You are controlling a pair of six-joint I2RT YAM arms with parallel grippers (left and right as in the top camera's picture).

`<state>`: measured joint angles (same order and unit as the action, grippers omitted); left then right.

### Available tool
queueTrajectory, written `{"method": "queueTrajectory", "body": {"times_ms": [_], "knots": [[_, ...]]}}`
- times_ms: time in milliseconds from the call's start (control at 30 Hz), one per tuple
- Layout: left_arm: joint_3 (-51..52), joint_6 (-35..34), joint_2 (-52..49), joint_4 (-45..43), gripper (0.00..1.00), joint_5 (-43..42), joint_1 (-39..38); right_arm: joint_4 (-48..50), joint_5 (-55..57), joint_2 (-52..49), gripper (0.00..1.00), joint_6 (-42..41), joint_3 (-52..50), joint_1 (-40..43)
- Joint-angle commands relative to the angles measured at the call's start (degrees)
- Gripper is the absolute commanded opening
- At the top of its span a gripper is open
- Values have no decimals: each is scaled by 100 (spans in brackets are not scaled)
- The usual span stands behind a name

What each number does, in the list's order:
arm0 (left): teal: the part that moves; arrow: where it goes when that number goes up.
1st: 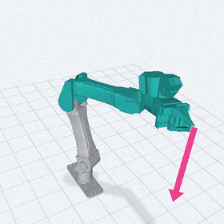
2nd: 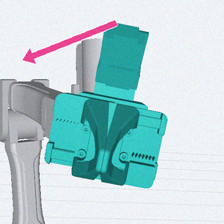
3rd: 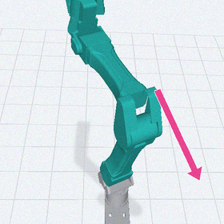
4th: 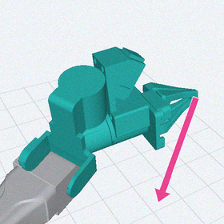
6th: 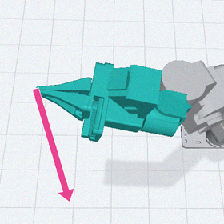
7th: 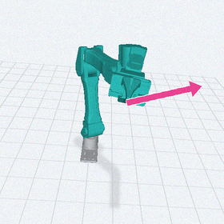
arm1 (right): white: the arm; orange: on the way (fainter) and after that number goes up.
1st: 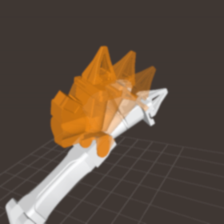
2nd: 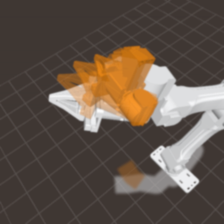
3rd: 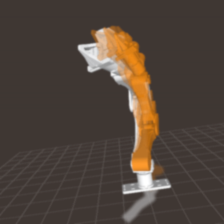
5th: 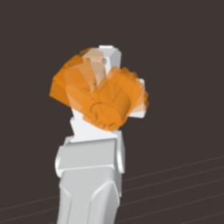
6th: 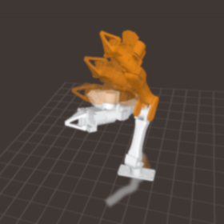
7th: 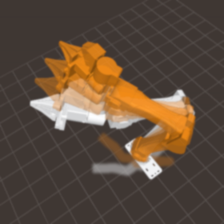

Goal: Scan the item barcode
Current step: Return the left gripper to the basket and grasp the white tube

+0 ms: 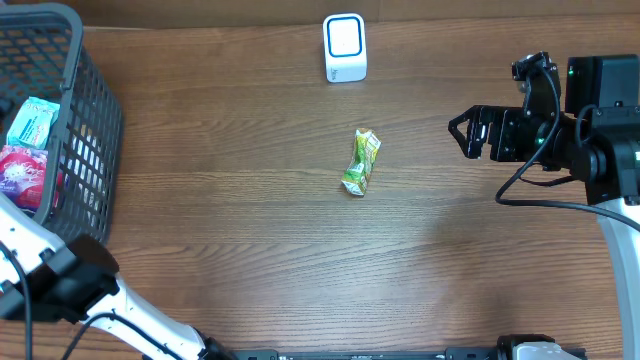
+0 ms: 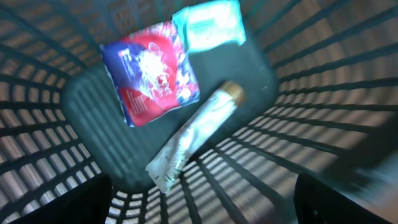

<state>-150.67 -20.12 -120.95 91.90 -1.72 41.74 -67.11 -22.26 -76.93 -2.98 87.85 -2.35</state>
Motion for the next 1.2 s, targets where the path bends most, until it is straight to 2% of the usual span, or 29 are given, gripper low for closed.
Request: {"method": "queueTrajectory", "body": {"times_ms": [0, 267, 467, 1000, 1167], "knots": [[203, 610, -400, -90, 84, -87, -52, 17, -35, 28, 100, -2, 136, -26], [212, 702, -1381, 39, 83, -90, -61, 9, -35, 28, 100, -4, 136, -26], [212, 1189, -2006, 173, 79, -603, -133, 15, -35, 28, 100, -4, 136, -26], [245, 1244, -3018, 299, 73, -533, -326, 11, -35, 28, 100, -7, 136, -26], [446, 1244, -3056, 166, 64, -457, -326, 13, -35, 28, 100, -7, 136, -26]]}}
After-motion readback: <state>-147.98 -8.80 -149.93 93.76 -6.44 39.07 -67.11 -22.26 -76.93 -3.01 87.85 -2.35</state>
